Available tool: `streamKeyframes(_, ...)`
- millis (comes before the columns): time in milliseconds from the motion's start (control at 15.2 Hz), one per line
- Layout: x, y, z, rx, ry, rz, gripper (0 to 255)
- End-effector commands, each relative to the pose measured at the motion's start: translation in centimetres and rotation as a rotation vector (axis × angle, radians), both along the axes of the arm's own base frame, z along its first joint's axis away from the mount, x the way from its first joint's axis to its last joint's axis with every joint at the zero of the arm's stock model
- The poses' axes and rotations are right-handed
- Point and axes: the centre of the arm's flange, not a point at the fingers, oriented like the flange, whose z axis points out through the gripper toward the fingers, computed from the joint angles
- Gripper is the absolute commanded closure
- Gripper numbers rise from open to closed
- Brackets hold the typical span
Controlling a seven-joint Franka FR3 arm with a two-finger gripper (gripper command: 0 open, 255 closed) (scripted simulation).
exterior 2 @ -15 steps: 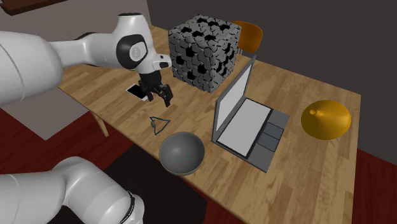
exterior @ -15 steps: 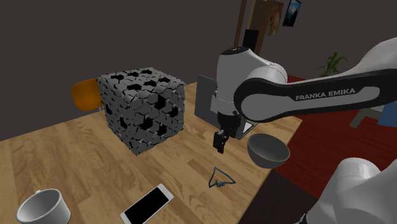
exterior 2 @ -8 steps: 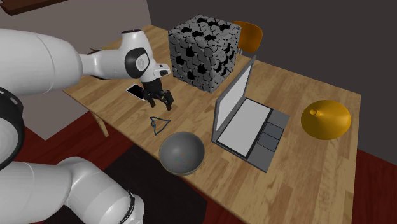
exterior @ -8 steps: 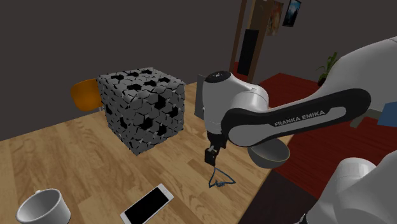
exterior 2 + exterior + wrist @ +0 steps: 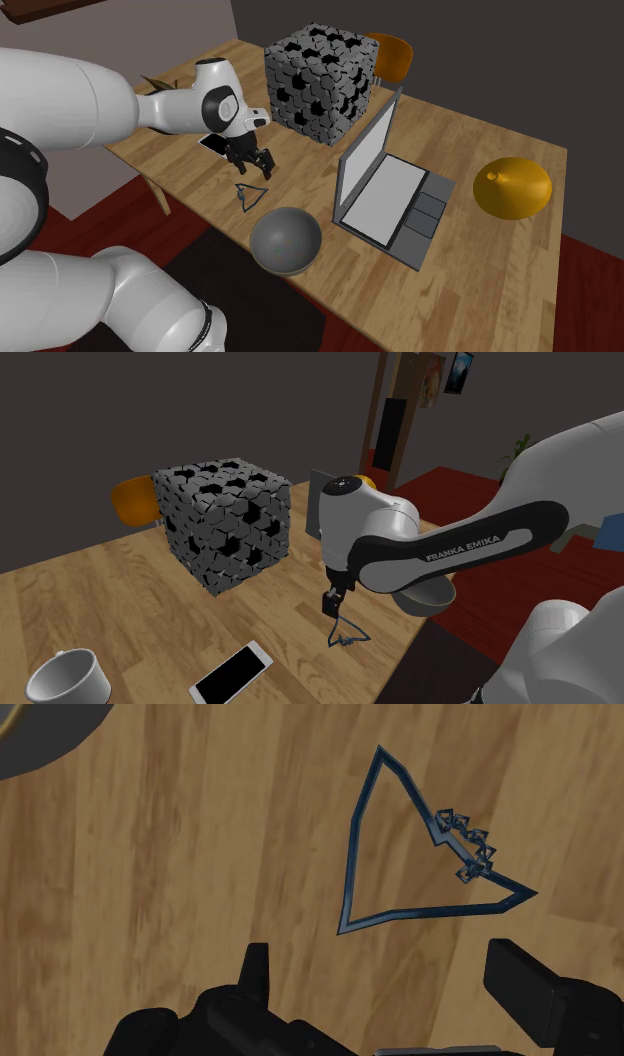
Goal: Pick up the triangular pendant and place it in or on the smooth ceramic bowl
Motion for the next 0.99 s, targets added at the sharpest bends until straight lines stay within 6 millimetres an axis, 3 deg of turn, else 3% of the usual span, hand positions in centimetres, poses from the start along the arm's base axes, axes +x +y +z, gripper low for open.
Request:
streamKeyframes(0, 0.01, 0.0, -0.03, 0.0, 0.0, 0.0, 0)
streamKeyframes(198, 0.01, 0.0, -0.02, 0.0, 0.0, 0.0, 0)
streamKeyframes(264, 0.01, 0.0, -0.02, 0.0, 0.0, 0.0, 255)
streamKeyframes(858, 0.01, 0.0, -0.02, 0.0, 0.0, 0.0, 255)
streamKeyframes(924, 0.01, 0.0, -0.02, 0.0, 0.0, 0.0, 0)
